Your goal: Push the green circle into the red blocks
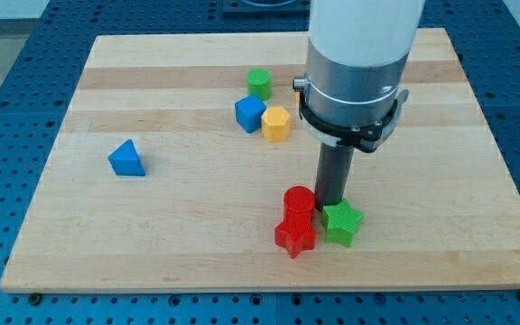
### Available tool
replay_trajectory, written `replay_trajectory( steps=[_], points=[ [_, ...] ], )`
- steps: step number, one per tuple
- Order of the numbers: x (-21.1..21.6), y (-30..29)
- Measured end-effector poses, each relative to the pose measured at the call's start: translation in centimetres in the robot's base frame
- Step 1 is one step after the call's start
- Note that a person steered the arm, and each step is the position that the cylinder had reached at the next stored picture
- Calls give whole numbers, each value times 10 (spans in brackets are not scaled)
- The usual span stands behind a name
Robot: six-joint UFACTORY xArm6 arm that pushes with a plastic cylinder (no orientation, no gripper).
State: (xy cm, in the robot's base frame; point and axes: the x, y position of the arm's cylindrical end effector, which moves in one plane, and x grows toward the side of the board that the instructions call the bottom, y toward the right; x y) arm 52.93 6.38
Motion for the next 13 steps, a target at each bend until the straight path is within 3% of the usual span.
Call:
replay_trajectory(
  steps=[1,3,4,5,6,10,13],
  points=[
    [-25,2],
    [-101,117],
    [-177,117],
    [-234,74],
    [-243,14],
    [-217,-114],
    [-145,-135]
  ],
)
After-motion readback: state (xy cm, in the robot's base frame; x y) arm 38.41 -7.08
